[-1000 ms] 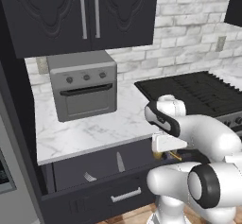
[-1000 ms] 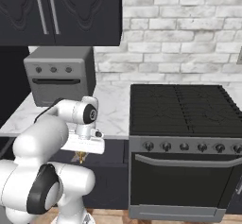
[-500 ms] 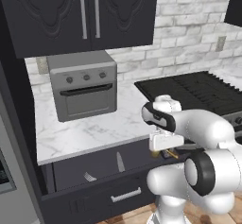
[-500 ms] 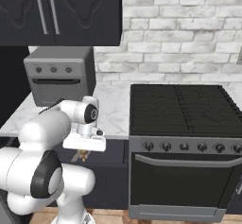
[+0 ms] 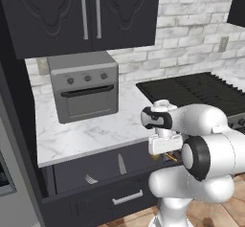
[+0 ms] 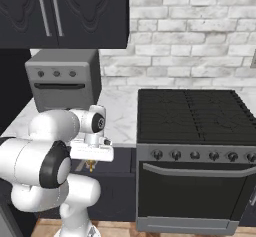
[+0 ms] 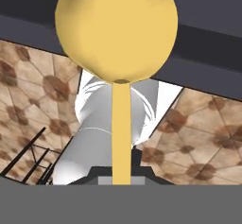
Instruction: Pick up the metallic utensils from the counter and place them in the open drawer. Make sure not to pick up any wooden utensils.
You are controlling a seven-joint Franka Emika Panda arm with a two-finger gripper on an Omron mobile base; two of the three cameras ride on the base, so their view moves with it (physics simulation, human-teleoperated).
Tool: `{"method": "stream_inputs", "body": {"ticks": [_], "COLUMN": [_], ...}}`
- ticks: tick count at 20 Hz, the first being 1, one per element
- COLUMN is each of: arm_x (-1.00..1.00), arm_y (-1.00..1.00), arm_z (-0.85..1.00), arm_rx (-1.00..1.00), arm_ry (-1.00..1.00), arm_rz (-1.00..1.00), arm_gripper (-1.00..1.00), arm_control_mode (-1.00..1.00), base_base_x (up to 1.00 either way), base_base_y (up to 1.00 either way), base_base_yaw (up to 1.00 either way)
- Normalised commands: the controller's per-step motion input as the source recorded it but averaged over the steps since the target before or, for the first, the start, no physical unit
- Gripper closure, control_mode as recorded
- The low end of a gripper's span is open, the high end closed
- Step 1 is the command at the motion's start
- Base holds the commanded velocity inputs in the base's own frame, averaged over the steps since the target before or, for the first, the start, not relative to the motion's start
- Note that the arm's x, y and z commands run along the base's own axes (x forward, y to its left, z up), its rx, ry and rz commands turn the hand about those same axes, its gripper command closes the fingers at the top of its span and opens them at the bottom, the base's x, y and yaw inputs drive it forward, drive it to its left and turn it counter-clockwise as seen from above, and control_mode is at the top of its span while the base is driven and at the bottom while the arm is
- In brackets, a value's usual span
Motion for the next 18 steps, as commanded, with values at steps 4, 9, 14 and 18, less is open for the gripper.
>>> {"method": "stream_inputs", "body": {"ticks": [4,9,14,18], "arm_x": [0.10,0.14,0.16,0.25], "arm_y": [0.00,0.00,0.00,0.00], "arm_z": [-0.24,-0.11,0.00,-0.06], "arm_rx": [-0.02,-0.02,-0.03,-0.03], "arm_ry": [0.00,0.00,0.00,0.00], "arm_rz": [0.00,0.00,0.00,0.00], "arm_gripper": [1.00,1.00,1.00,1.00], "arm_control_mode": [-1.00,-1.00,-1.00,-1.00], "base_base_x": [0.00,0.00,0.00,0.00], "base_base_y": [0.00,0.00,0.00,0.00], "base_base_yaw": [0.00,0.00,0.00,0.00]}}
